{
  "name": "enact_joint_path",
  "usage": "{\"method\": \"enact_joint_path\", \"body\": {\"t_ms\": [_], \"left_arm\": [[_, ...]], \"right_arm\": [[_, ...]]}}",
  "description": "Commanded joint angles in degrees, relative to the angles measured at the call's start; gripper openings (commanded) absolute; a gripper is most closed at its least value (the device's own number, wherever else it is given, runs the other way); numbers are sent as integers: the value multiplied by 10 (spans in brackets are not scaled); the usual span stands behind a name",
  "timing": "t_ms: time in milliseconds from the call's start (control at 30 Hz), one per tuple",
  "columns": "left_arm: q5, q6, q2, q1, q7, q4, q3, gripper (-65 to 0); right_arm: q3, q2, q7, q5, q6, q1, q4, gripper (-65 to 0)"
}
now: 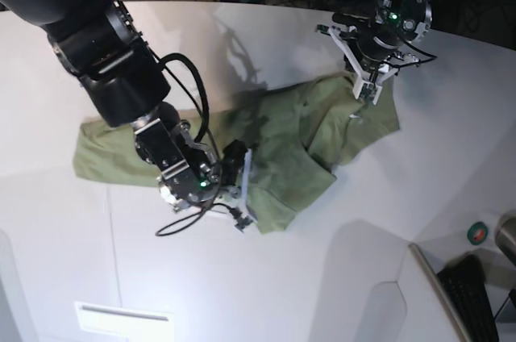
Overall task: Layout the t-shirt on the table in an organized manner, then fold the t-shirt properly
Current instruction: 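Drag the shirt across the table with the right gripper to spread it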
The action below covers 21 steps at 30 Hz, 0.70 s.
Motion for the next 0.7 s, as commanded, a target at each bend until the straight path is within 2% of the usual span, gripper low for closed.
{"method": "enact_joint_path", "body": {"t_ms": [0,167,300,467,533,600,667], "left_arm": [[-2,2,-5,1,-7,11,-1,-650],[-2,2,-10,-1,-7,12,-2,-650],[-2,2,-10,-4,-7,13,-2,-650],[-2,2,1,-14,-7,13,6,-650],[-2,2,7,-16,-7,10,6,-650],[-2,2,8,-16,-7,10,6,-650],[-2,2,8,-16,-7,10,6,-650]], "right_arm": [[21,12,8,-8,-12,21,7,-294],[68,46,-72,-9,-13,0,28,-308],[68,73,-109,-8,-28,-29,129,-350],[63,65,-157,-5,-27,-62,327,-273],[32,45,-162,-7,-27,-65,382,-239],[-15,37,-163,-6,-27,-47,391,-218],[-81,15,-159,-6,-27,-19,348,-203]]}}
